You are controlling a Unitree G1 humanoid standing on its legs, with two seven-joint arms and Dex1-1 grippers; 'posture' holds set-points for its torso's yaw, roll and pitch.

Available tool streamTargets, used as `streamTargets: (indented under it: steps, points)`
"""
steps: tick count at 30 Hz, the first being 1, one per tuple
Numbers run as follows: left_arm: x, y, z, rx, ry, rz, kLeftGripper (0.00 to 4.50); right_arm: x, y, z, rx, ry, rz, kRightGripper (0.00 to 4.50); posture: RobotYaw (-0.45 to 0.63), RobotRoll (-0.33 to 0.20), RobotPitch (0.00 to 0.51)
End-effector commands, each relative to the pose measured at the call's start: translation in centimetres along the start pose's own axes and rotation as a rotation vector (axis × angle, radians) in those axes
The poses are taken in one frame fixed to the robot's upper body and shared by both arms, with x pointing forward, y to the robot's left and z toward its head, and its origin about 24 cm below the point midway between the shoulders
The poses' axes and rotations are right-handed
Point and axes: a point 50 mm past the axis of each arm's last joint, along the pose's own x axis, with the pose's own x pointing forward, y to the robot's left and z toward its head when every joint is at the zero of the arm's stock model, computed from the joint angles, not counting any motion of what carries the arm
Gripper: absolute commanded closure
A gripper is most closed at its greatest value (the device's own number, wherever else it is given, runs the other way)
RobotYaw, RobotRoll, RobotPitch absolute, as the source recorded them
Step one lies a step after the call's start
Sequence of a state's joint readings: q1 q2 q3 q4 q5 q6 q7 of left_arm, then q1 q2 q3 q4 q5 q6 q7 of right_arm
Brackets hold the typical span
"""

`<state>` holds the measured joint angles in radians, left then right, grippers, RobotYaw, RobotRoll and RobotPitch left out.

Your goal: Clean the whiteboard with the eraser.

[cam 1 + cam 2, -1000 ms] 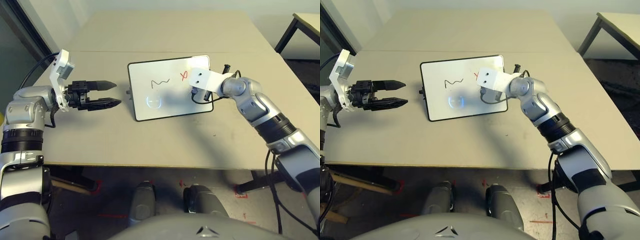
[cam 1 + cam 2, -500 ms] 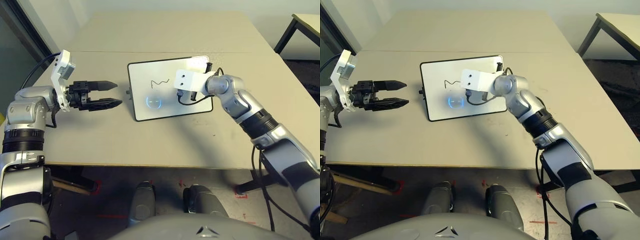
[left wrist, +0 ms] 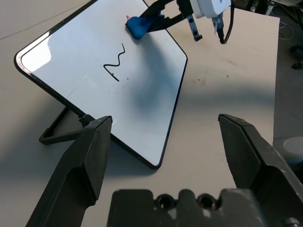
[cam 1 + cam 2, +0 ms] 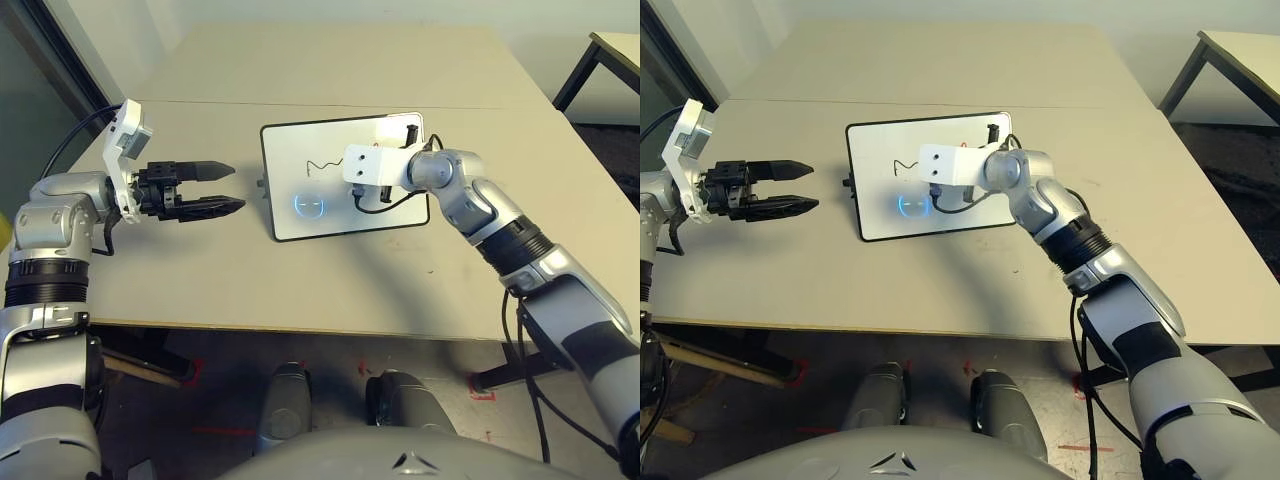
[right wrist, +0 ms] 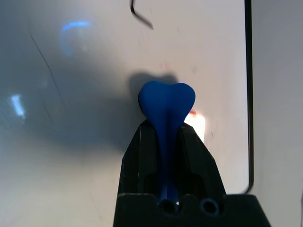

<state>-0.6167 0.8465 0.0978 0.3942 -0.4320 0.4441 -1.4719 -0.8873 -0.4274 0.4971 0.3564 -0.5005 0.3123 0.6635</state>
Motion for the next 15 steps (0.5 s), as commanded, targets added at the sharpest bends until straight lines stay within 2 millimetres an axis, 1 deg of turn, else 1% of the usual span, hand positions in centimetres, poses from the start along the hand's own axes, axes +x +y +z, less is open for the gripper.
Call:
streamTargets:
  steps: [1, 5, 8, 13, 15]
  points:
    - [0.4, 0.0, 0.3, 0.010, 0.007, -0.018, 0.00, -0.5, -0.1, -1.5, 0.018, 0.051, 0.000, 4.16, 0.24, 0.000, 0.030]
    - [0.5, 0.1, 0.3, 0.011, 0.010, -0.022, 0.00, -1.2, -0.8, -2.3, 0.028, 0.074, -0.025, 4.16, 0.23, 0.000, 0.031]
    - [0.6, 0.1, 0.3, 0.011, 0.011, -0.025, 0.00, -1.3, -1.2, -2.5, 0.029, 0.083, -0.040, 4.16, 0.23, 0.000, 0.032]
    - [0.7, 0.1, 0.3, 0.011, 0.011, -0.027, 0.00, -1.0, -1.5, -1.9, 0.027, 0.067, -0.048, 4.16, 0.23, 0.000, 0.032]
    - [0.6, 0.1, 0.3, 0.011, 0.012, -0.025, 0.00, -0.6, -1.3, -1.3, 0.015, 0.052, -0.042, 4.16, 0.24, 0.000, 0.032]
